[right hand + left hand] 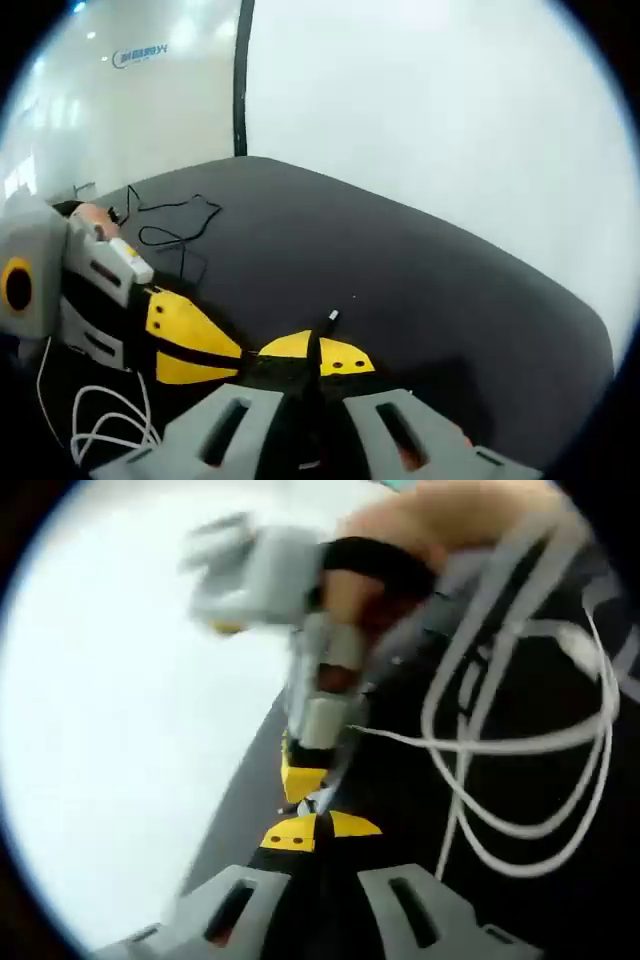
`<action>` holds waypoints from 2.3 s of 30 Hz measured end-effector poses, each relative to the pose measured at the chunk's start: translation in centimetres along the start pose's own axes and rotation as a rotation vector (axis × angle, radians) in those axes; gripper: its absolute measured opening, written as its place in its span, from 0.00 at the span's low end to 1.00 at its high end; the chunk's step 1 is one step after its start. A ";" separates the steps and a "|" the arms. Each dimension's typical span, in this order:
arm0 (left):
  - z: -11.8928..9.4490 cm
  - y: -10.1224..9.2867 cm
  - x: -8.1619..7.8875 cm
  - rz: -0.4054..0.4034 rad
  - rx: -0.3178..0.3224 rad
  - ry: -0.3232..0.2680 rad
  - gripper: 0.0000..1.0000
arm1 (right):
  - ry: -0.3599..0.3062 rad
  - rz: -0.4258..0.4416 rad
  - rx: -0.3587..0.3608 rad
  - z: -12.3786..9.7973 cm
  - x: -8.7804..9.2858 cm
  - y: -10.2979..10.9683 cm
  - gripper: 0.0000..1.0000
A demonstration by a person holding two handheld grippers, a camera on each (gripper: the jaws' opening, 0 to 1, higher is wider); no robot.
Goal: Grab the wires, straighten them and put them on the rack
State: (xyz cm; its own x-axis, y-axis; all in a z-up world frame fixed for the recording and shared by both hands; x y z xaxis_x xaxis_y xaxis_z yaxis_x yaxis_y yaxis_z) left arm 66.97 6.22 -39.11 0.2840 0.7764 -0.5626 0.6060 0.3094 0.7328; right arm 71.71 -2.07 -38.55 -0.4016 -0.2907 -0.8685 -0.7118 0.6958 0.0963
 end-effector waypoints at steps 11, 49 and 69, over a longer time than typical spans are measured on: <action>1.0 -0.3 -0.4 -0.054 0.025 0.040 0.01 | -0.014 0.043 -0.015 0.0 0.1 -0.4 0.00; -5.8 9.1 1.0 -0.755 -0.145 -0.435 0.24 | -0.325 0.130 0.041 -7.5 -3.2 -6.3 0.10; -12.2 8.6 -4.5 -0.631 -0.083 -0.944 0.16 | -0.723 0.131 0.068 -23.3 3.8 4.7 0.35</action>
State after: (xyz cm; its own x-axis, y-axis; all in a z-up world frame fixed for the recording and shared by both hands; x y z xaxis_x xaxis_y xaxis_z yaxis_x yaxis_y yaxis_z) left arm 61.82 12.13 -25.60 0.4126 -0.2431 -0.8779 0.7983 0.5607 0.2200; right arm 53.44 -15.21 -30.04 0.0159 0.2863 -0.9580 -0.6377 0.7409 0.2108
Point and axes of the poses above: the point that each gripper's makers call its tool centre point, and the gripper's own axes: z roughly forward along the fingers, y roughly to its left, x roughly out of its underside, the point moved 7 cm from there along -z, roughly backward along the fingers, and after that the axes turned 10 degrees about z, right-handed, at the moved point
